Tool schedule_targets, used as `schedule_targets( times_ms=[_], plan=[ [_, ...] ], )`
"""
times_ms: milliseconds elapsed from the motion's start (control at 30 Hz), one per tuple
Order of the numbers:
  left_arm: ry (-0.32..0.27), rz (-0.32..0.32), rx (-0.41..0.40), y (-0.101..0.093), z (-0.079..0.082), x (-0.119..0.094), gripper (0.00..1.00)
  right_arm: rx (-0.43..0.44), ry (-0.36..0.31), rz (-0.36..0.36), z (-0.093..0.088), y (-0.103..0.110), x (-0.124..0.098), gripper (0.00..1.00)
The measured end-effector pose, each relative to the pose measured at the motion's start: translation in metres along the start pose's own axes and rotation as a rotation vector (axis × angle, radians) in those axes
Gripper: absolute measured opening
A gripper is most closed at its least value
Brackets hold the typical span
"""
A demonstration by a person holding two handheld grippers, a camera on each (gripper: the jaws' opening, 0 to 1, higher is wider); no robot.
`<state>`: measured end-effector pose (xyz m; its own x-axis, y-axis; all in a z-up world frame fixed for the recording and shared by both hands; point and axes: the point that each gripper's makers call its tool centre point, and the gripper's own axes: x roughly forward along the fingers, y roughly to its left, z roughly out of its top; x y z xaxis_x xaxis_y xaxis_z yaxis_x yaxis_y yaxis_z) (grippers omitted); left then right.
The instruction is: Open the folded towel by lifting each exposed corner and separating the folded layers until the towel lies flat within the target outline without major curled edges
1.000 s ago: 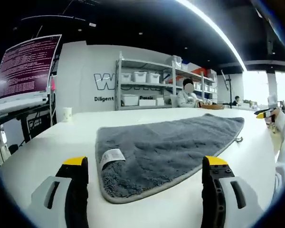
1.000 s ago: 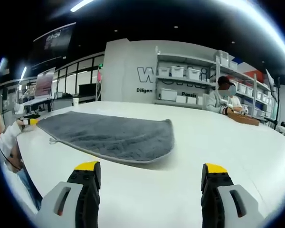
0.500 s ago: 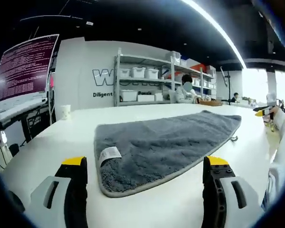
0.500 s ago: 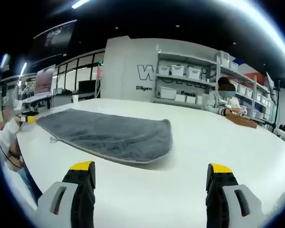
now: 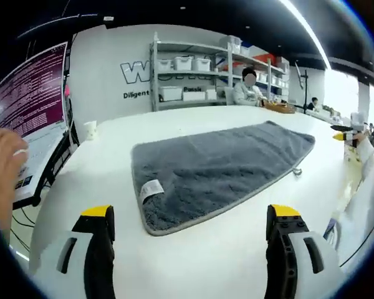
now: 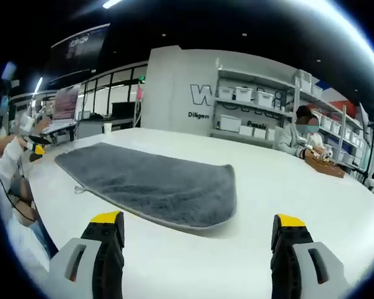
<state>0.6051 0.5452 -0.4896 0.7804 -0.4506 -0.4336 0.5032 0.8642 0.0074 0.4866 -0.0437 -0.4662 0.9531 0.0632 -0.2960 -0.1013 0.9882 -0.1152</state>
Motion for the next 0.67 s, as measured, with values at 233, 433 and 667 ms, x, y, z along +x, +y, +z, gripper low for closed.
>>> schedule_targets(
  times_ms=[233, 433, 667],
  plan=[
    [0.018, -0.015, 0.025, -0.011, 0.003, -0.013, 1.0, -0.015, 0.007, 0.028, 0.005, 0.012, 0.003, 0.99],
    [0.012, -0.035, 0.023, -0.014, 0.002, -0.014, 1.0, -0.021, 0.009, 0.031, 0.007, 0.017, 0.003, 0.99],
    [0.0, -0.043, 0.009, -0.014, 0.0, -0.014, 1.0, -0.019, 0.005, 0.034, 0.009, 0.018, 0.002, 0.99]
  ],
)
